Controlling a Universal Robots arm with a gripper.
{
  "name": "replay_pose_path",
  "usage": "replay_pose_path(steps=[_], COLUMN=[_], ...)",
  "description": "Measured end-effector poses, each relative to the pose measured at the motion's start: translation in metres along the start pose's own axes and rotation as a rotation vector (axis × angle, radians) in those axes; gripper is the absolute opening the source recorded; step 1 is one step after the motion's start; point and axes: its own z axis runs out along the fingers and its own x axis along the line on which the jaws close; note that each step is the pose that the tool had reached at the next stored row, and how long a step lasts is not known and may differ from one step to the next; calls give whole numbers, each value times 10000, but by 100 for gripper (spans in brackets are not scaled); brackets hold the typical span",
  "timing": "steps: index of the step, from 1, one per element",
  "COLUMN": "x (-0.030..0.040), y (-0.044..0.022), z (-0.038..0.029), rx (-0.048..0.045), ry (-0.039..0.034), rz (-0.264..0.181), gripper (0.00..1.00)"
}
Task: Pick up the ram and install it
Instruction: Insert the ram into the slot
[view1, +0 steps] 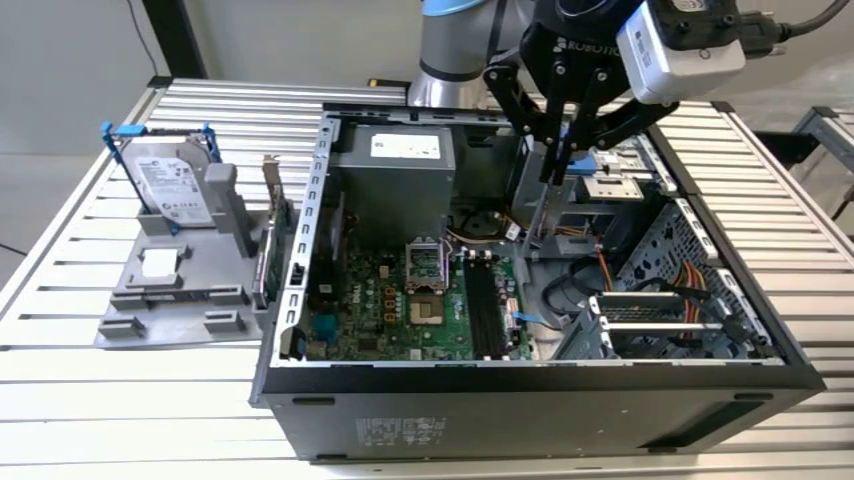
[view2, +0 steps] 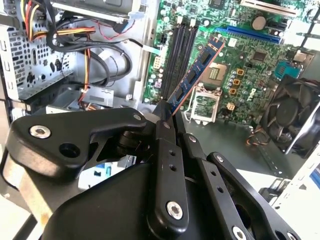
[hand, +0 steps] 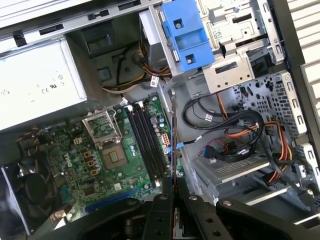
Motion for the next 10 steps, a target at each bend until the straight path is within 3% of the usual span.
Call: replay_pose_path(steps=[7,10], x=[2,3], y=[-1,0], z=[-1,-1], rx=[26,2], ry=[-9,0], rz=[312,-11], gripper=[0,0])
